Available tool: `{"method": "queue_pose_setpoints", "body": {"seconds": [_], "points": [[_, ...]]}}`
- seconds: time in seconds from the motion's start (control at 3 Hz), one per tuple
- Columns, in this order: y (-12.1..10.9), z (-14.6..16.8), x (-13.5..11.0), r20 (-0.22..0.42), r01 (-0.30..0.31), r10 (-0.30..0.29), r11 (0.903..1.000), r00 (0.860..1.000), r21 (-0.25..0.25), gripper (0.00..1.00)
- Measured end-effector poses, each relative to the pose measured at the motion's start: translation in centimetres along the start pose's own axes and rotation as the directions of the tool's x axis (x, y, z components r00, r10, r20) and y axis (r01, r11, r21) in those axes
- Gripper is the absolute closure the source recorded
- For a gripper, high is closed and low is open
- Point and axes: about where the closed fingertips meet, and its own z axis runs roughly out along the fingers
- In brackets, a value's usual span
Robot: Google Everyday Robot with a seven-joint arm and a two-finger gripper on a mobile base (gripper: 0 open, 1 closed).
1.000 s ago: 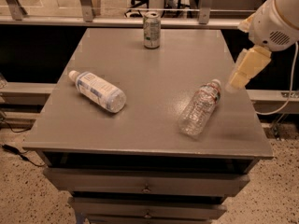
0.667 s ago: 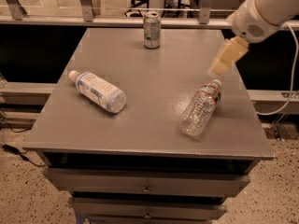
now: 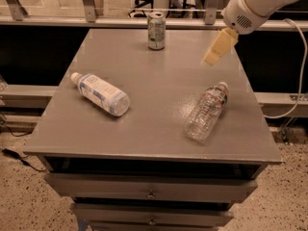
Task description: Move 7up can near water bottle
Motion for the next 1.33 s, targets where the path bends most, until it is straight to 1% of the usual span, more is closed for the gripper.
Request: {"method": "queue_pose_setpoints", "body": {"seconds": [0.33, 0.67, 1.0, 1.33], "points": [[-2.0, 3.7, -1.5, 0.094, -0.106, 0.104, 0.9940, 0.990, 0.025, 0.00], [-5.8, 9.9, -4.0, 0.272, -0.297, 0.287, 0.9549, 0.919, -0.003, 0.00], [-7.8, 12.4, -5.6, 0.353, -0.363, 0.349, 0.9312, 0.868, -0.028, 0.00], [-10.5, 15.5, -8.4, 0.442, -0.382, 0.344, 0.9243, 0.828, -0.004, 0.00]]}}
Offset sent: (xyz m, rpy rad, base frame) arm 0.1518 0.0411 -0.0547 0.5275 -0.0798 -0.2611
